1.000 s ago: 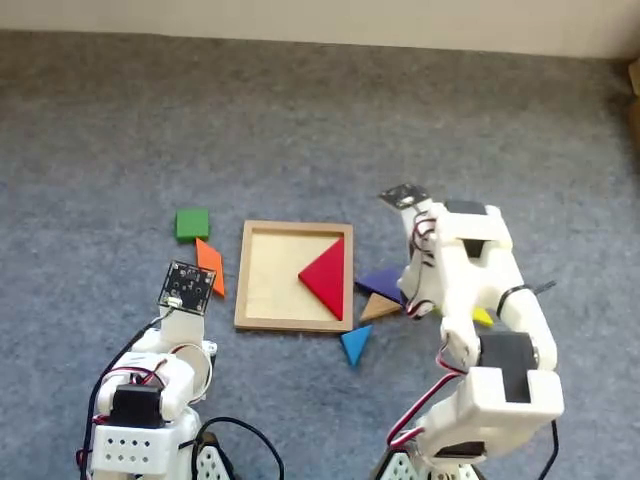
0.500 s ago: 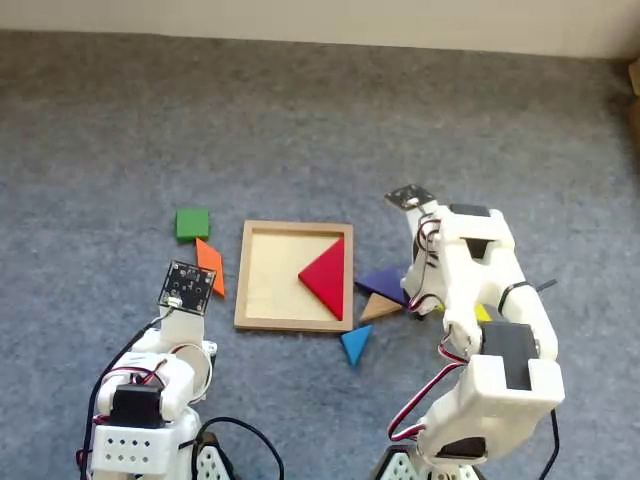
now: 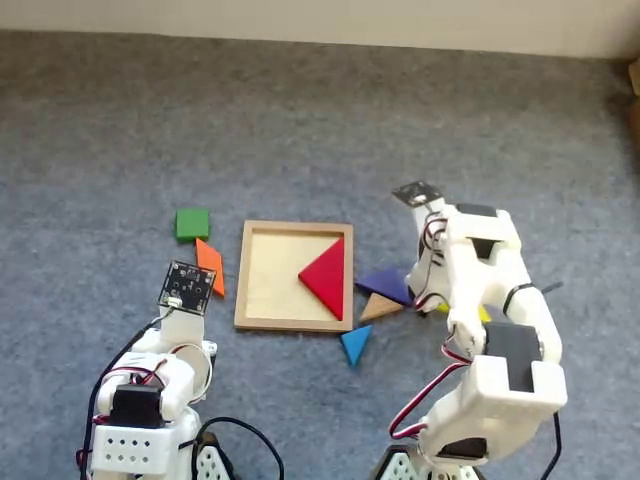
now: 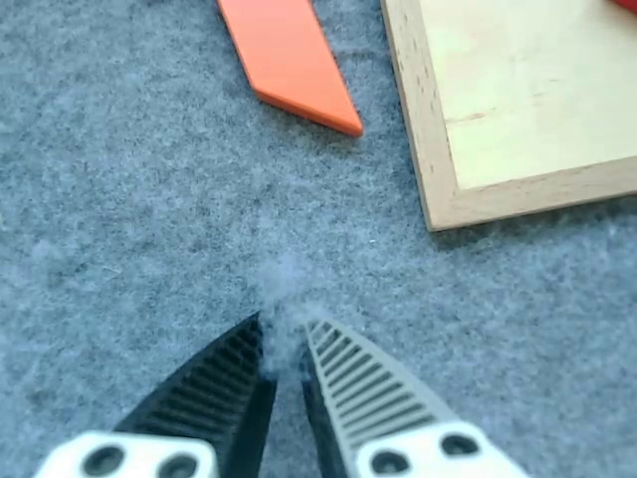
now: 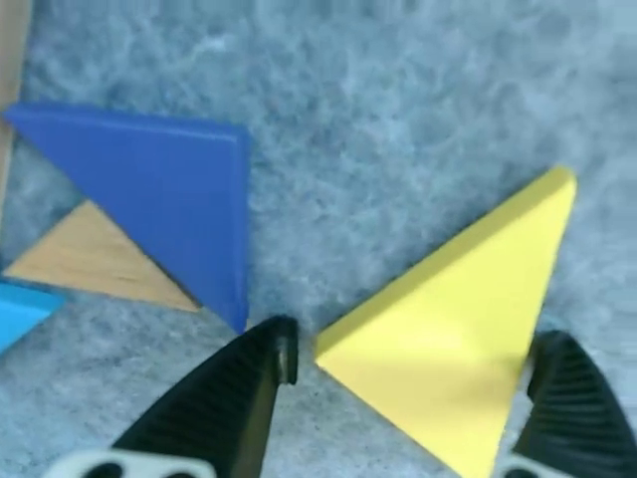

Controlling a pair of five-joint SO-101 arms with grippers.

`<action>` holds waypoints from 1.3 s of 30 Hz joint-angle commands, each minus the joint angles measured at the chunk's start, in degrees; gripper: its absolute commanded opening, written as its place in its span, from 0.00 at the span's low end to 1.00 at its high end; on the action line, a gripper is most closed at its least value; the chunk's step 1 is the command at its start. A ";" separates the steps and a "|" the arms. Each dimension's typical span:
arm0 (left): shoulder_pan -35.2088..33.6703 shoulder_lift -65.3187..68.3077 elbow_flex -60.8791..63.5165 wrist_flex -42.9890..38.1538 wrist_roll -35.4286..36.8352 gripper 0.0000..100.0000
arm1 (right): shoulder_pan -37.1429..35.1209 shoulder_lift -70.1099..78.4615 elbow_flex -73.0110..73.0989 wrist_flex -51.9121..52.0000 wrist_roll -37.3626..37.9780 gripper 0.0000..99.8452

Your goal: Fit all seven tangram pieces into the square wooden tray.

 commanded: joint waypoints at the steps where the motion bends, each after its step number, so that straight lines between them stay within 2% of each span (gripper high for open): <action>1: -0.48 -2.86 1.10 0.35 -0.44 0.01 | 2.24 0.48 -0.13 -1.98 0.35 0.26; 14: -0.48 -2.86 1.10 0.35 -0.44 0.01 | 2.24 -0.66 -0.22 -0.66 0.53 0.23; 28: -0.48 -2.86 1.10 0.35 -0.44 0.01 | -1.80 -17.27 0.31 3.21 0.62 0.23; 33: -0.48 -2.86 1.10 0.35 -0.44 0.01 | -5.85 -21.32 0.31 3.21 0.62 0.23; 39: -0.48 -2.86 1.10 0.35 -0.44 0.01 | -13.93 -25.80 0.22 2.86 0.62 0.23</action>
